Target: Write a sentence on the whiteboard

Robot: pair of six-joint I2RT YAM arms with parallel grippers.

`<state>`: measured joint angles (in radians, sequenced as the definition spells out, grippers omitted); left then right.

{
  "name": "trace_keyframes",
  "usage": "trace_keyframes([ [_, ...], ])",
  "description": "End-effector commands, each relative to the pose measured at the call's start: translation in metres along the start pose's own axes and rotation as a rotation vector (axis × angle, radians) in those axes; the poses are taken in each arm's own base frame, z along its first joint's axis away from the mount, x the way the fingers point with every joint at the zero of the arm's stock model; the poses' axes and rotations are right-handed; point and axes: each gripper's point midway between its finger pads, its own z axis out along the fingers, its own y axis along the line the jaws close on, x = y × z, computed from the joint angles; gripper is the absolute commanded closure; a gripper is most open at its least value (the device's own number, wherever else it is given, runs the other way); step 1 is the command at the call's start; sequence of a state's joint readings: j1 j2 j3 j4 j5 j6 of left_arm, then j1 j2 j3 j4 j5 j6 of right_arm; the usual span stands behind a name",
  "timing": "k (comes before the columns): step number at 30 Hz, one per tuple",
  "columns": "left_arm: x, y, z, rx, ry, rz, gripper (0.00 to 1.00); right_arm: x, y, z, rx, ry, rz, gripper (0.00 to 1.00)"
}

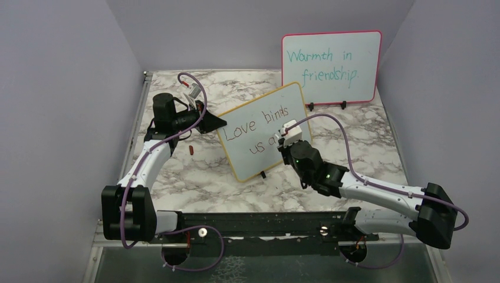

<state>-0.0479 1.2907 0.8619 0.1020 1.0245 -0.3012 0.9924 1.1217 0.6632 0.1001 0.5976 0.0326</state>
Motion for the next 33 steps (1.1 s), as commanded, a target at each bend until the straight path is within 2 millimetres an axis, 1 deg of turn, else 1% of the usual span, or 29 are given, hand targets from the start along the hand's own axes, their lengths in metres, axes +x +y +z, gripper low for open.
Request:
trace_keyframes([
  [1,0.013,0.025,-0.001,-0.101,0.028,-0.003,1.0,-0.027,-0.004,0.005,0.027,-0.068,0.029,0.99],
  [7,0.012,0.024,-0.001,-0.099,0.028,-0.001,1.0,-0.031,-0.004,0.008,0.022,-0.076,0.036,0.99],
  [17,0.012,0.025,-0.002,-0.101,0.028,0.0,1.0,-0.024,-0.001,0.014,0.012,-0.049,0.02,0.99],
  [22,0.012,0.025,-0.002,-0.103,0.028,0.0,1.0,-0.013,0.0,0.011,-0.001,-0.003,0.011,0.99],
  [29,0.012,0.025,-0.002,-0.104,0.029,0.0,1.0,0.011,0.003,0.004,-0.031,0.08,0.012,0.99],
  [31,0.012,0.025,-0.002,-0.104,0.029,0.002,1.0,0.014,0.003,0.003,-0.032,0.083,0.022,0.99],
  [32,0.012,0.025,-0.002,-0.105,0.029,0.001,1.0,0.021,0.002,0.001,-0.031,0.107,0.011,0.99],
  [33,0.012,0.025,-0.002,-0.105,0.03,0.0,1.0,0.024,0.002,0.0,-0.03,0.117,0.011,0.99],
])
